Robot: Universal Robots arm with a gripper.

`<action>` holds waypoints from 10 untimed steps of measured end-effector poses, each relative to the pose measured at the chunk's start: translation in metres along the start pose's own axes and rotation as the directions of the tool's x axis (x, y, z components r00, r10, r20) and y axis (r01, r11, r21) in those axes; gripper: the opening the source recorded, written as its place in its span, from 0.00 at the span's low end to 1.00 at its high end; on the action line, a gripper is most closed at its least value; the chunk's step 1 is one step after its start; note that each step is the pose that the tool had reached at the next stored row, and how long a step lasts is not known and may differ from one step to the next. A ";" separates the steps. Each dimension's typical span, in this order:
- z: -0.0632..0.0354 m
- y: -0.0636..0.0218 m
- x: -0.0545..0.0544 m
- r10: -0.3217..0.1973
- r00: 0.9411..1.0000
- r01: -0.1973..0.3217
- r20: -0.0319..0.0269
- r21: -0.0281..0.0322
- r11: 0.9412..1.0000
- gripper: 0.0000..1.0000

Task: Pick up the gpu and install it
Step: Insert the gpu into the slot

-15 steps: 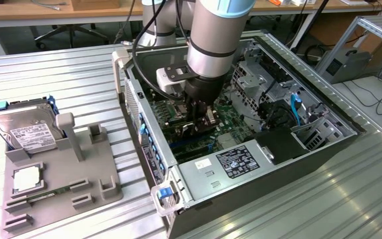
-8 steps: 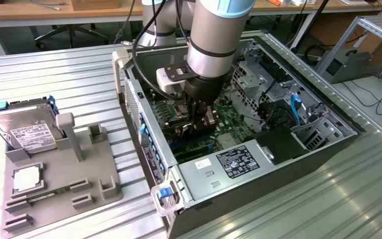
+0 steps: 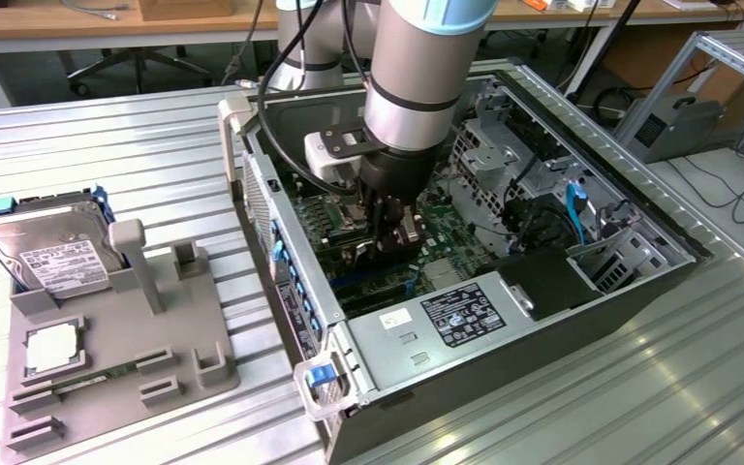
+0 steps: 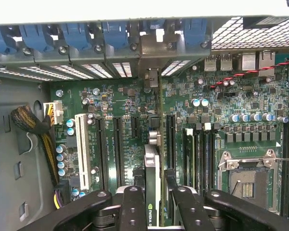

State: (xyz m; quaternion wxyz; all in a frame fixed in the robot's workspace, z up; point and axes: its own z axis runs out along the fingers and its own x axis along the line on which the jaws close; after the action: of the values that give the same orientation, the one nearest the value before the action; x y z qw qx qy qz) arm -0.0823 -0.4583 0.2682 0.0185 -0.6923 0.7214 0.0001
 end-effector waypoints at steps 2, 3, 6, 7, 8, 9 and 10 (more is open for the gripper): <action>0.0000 0.0000 0.000 0.000 1.000 0.000 0.000 0.000 1.000 0.27; 0.0000 0.0000 0.000 0.000 1.000 0.000 0.000 0.000 1.000 0.27; 0.0000 0.0000 0.000 -0.003 1.000 0.003 0.000 0.000 1.000 0.27; 0.0000 0.0000 0.000 -0.006 1.000 0.006 0.000 0.000 1.000 0.27; 0.0001 0.0000 0.000 -0.011 1.000 0.011 0.000 0.000 1.000 0.27; 0.0003 0.0000 0.000 -0.016 1.000 0.016 0.000 -0.001 1.000 0.27; 0.0004 0.0000 0.000 -0.018 1.000 0.018 0.000 -0.001 1.000 0.27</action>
State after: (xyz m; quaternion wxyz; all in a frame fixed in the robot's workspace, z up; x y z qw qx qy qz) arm -0.0824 -0.4584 0.2678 0.0183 -0.6986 0.7152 0.0002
